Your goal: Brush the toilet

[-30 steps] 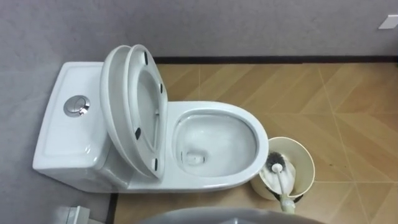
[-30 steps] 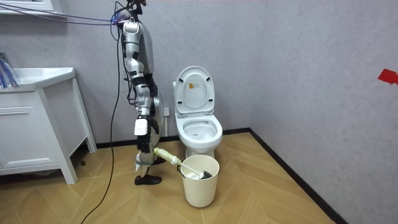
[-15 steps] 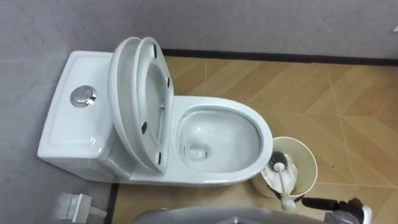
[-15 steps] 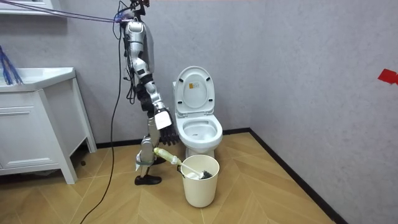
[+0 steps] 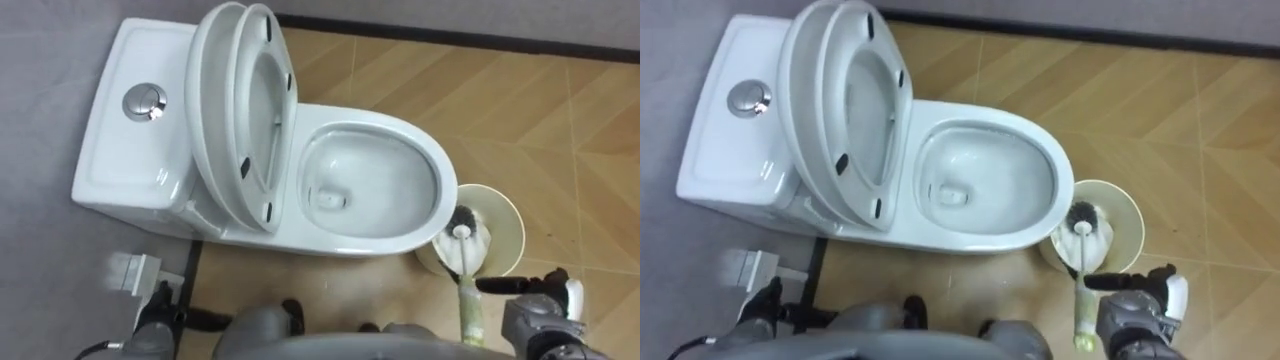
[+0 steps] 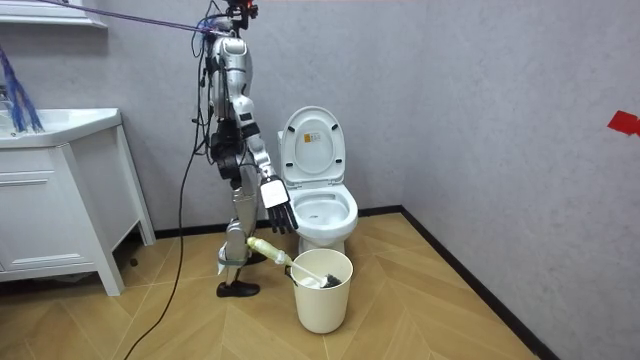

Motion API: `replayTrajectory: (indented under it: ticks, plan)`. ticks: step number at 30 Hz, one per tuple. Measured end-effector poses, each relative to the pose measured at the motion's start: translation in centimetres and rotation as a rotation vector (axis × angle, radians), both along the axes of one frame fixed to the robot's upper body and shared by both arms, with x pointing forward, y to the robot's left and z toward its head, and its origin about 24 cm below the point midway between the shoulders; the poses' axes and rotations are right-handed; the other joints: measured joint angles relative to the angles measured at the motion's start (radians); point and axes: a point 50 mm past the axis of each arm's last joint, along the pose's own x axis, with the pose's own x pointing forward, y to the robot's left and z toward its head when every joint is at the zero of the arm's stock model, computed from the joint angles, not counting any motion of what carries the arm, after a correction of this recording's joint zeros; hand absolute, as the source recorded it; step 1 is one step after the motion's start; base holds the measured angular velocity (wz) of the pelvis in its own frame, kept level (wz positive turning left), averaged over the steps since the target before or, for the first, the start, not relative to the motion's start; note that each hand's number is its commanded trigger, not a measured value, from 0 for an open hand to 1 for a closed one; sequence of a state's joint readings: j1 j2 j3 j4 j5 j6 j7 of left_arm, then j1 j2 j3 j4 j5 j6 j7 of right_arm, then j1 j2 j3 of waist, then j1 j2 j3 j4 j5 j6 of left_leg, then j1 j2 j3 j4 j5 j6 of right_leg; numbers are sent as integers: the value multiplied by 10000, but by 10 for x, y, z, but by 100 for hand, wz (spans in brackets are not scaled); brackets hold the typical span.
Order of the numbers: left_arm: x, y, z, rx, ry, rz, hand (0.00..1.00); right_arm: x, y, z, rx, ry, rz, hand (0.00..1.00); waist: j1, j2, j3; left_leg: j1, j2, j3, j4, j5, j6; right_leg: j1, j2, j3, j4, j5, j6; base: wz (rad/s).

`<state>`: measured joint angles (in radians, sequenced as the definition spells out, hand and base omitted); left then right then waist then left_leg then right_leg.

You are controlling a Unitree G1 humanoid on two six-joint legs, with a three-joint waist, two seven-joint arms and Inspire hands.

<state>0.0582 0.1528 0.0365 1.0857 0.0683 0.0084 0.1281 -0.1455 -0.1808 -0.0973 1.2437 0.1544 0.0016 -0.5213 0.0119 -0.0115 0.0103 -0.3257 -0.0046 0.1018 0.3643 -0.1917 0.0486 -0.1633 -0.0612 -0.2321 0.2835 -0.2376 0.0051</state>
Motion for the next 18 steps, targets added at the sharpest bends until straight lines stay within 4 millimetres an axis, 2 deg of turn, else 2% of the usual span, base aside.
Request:
replayTrajectory:
  ticks: [2, 5, 8, 10, 18]
  plan:
    - [12, -2, 2, 34, -227, -291, 0, 9, -4, 4, -35, -199, -83, 0, 96, 59, 37, -480, 10, -121, 201, 26, 32, -422, -14, -78, 178, 3, -4, 11]
    - [37, -11, 8, 213, -740, -992, 0, 29, -16, 17, -138, -727, -506, 0, 192, 234, 142, -1512, 3, -294, 673, 77, 102, -1465, -74, -197, 826, -10, 0, 10]
    - [53, -16, 13, 298, -1140, -1356, 0, 38, -16, 20, 70, -982, -838, 0, 213, 225, 168, -2071, -33, -318, 934, 115, 163, -2188, -205, -193, 1478, -141, -5, 6]
    - [65, -23, 16, 219, -1522, -1699, 0, 45, -13, 22, 295, -1190, -770, 0, 213, 149, 225, -2587, -95, -314, 1166, 154, 230, -2823, -420, -186, 2056, -377, 2, 9]
    - [84, -28, 27, 196, -2403, -1745, 0, 49, -20, 26, 563, -1340, -857, 0, 263, 180, 280, -4344, -111, -197, 1554, 418, 371, -4841, -584, -10, 2959, -397, -43, -3]
